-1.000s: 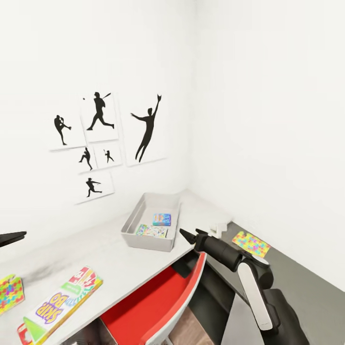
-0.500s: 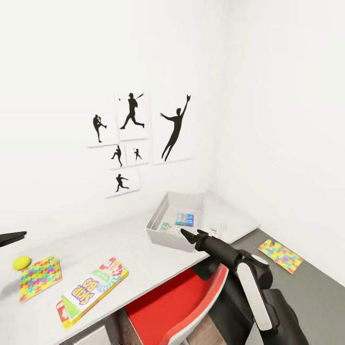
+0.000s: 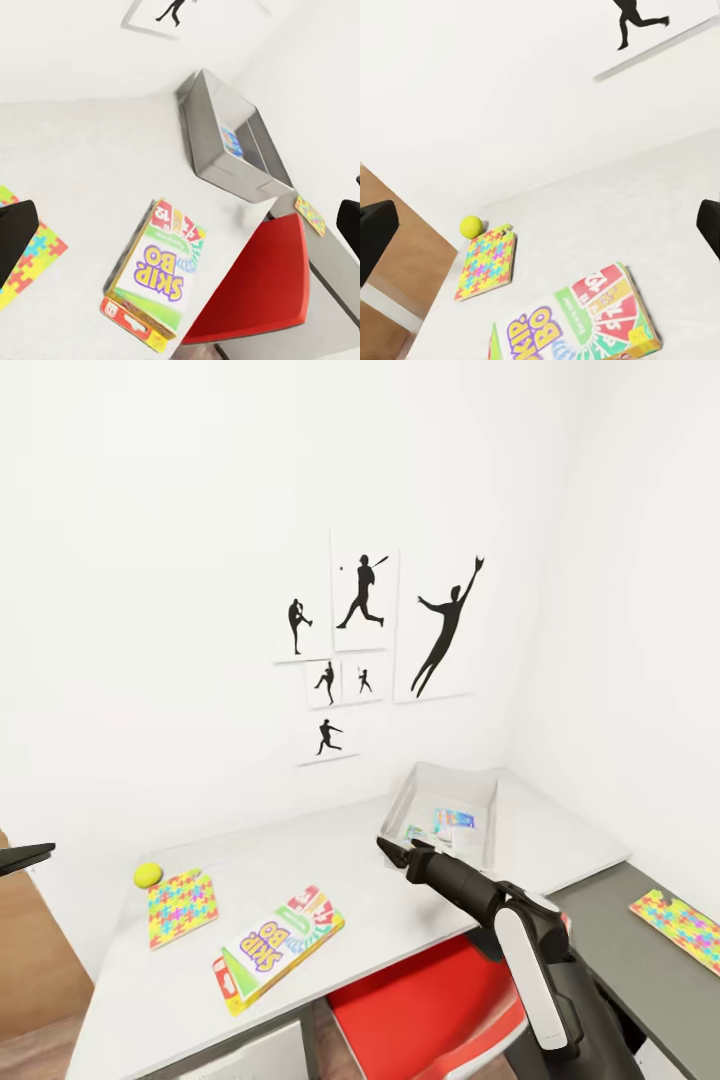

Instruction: Put all the toys in the child's room - the three board games (two on the bed and one on the table), the two jigsaw puzzles on the table, and the tennis ball on the table - inside the toy box on the table in the child's room.

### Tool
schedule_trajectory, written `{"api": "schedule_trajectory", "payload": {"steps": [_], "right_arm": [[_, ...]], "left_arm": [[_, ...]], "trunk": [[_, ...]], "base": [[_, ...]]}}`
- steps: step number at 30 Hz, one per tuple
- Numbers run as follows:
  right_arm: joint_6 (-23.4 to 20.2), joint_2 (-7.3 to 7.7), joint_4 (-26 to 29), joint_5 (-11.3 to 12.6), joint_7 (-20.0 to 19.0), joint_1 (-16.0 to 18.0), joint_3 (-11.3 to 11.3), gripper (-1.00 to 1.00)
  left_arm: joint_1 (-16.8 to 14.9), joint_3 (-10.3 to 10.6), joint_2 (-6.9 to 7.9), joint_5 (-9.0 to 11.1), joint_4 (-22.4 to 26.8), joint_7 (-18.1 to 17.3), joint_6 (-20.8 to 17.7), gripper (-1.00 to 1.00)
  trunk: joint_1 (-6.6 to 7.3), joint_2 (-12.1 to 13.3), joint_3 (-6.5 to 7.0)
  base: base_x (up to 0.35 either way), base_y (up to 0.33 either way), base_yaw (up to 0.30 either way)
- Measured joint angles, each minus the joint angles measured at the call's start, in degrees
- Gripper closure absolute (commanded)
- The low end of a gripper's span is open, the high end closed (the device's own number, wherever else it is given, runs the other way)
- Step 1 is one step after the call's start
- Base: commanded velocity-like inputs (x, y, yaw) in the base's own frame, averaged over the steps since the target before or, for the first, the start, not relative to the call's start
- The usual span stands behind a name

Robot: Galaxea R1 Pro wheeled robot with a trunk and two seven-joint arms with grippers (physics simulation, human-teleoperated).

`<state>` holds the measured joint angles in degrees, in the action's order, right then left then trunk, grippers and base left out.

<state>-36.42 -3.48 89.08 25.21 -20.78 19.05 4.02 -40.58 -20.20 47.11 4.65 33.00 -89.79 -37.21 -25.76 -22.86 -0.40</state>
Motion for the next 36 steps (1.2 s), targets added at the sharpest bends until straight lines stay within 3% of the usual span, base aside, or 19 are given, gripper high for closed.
{"api": "schedule_trajectory", "payload": {"steps": [10, 26, 36], "right_arm": [[0.0, -0.01, 0.0, 0.0, 0.07, 0.0, 0.0, -1.0], [0.0, 0.0, 0.0, 0.0, 0.01, 0.0, 0.0, -1.0], [0.2, 0.16, 0.0, -0.04, 0.06, 0.0, -0.03, -1.0]], "left_arm": [[0.01, 0.0, 0.0, 0.04, -0.16, 0.01, 0.53, -1.0], [0.01, 0.0, 0.0, 0.02, -0.2, 0.01, 0.64, -1.0], [0.01, 0.03, -0.03, 0.03, -0.28, 0.01, 1.62, -1.0]], "trunk": [[0.0, 0.0, 0.0], [0.01, -0.01, 0.0], [0.01, 0.01, 0.0]], "base": [[0.0, 0.085, 0.29], [0.012, 0.218, 0.287], [0.185, 0.1, 0.06]]}}
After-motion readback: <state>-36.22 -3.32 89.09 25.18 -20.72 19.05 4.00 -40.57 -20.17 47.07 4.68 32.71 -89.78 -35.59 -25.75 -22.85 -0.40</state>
